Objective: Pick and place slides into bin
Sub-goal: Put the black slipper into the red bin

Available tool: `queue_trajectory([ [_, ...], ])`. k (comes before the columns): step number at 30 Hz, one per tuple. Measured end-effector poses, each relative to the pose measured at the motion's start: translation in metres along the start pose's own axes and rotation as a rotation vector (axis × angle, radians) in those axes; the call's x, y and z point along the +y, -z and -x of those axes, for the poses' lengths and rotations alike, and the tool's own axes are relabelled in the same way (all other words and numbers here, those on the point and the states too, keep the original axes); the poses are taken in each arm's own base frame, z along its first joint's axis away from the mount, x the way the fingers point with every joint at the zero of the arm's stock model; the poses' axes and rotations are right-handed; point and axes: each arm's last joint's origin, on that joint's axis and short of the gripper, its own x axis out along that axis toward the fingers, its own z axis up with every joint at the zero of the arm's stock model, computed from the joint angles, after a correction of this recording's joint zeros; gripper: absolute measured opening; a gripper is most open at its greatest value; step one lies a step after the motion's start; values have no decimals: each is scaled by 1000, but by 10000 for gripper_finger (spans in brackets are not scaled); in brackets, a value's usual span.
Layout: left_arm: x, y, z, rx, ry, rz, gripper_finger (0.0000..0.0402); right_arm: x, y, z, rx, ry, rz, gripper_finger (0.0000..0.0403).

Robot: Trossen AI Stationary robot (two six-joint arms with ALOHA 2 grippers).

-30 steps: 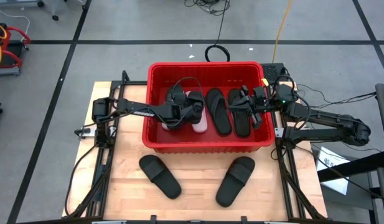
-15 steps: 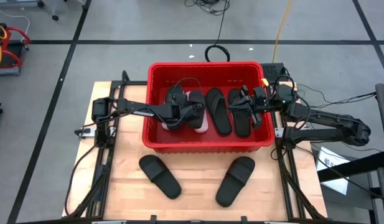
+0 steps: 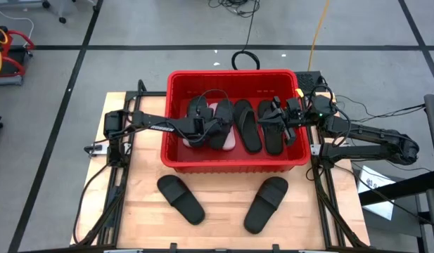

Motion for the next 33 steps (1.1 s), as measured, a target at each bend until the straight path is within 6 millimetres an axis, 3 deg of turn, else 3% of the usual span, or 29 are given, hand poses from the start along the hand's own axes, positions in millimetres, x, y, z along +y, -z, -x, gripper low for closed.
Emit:
queue_trajectory([
  [7,0,0,1,11,8,-77,120,0,0,0,4,2,-3,0],
  [23,15,-40,53,-33,-17,-318,120,-1,3,0,25,6,-15,0],
  [33,13,-48,67,-51,42,-407,120,-1,3,0,25,6,-15,0],
])
